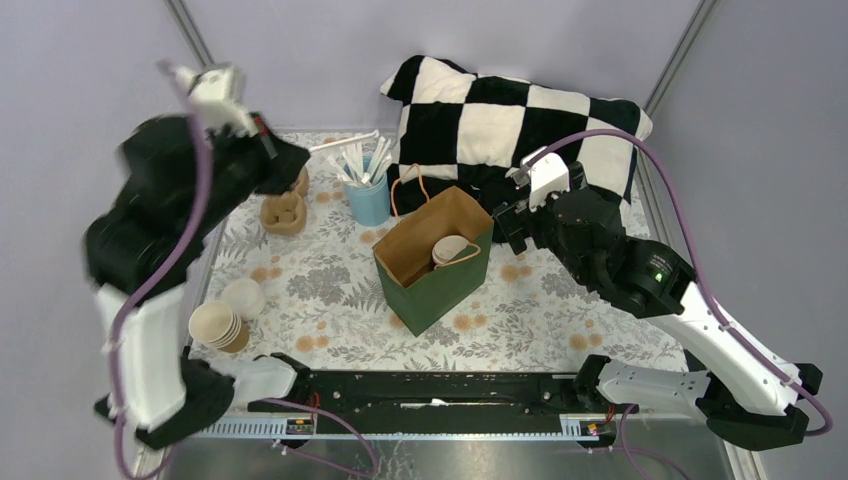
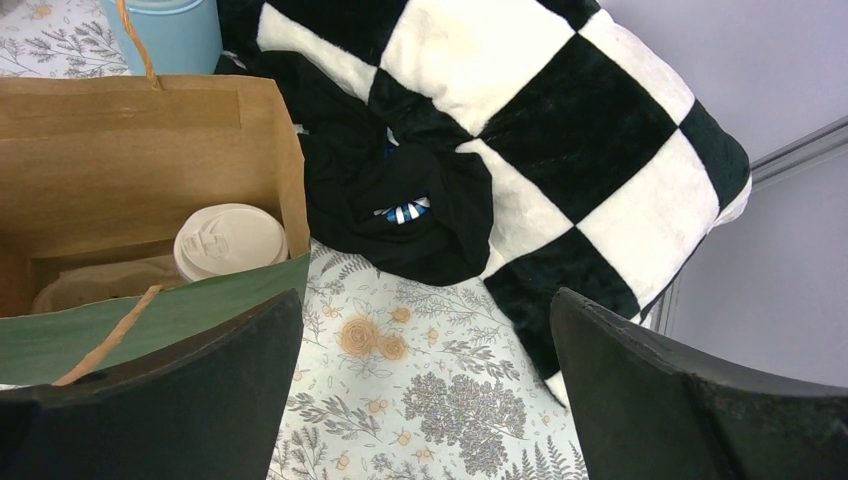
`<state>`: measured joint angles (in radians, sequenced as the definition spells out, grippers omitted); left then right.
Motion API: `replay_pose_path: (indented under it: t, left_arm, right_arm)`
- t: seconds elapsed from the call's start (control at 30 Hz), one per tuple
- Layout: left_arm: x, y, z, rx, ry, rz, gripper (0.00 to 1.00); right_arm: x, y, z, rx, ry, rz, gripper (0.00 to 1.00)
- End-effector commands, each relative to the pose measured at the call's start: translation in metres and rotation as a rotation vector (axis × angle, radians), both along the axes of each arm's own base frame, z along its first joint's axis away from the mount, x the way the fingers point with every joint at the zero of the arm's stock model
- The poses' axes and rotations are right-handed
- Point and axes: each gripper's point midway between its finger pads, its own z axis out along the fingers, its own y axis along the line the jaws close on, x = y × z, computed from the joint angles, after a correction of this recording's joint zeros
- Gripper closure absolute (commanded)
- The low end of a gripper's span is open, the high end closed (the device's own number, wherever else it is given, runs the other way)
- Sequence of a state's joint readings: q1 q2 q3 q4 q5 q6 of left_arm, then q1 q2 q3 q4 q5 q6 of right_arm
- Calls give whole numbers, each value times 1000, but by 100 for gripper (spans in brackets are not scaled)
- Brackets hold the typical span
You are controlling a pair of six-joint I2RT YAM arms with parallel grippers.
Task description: Pack the takeout coffee
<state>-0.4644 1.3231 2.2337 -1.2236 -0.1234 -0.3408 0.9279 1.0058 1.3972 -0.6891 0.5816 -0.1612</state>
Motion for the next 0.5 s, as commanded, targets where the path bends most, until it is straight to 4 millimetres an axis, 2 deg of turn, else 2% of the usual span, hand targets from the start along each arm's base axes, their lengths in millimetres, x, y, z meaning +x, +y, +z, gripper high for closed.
replay_pose_path:
  t: [0.0, 0.13, 0.23, 0.33, 0.47]
  left_arm:
    - [-74, -12, 53, -189, -202, -233, 100]
    - [-101, -22, 49, -211, -173, -349, 100]
    - [-112, -40, 24, -207, -56, -468, 100]
    - [-114, -54, -3, -209, 54, -543, 100]
    - [-105, -50, -39, -135, 166, -506, 100]
  right_arm:
    - [4, 6, 10, 66, -16, -10, 0]
    - [6, 6, 13, 76, -19, -24, 0]
    - [5, 5, 14, 91, -17, -32, 0]
    - [4, 5, 12, 101, -4, -38, 0]
    - [2, 3, 13, 126, 5, -53, 0]
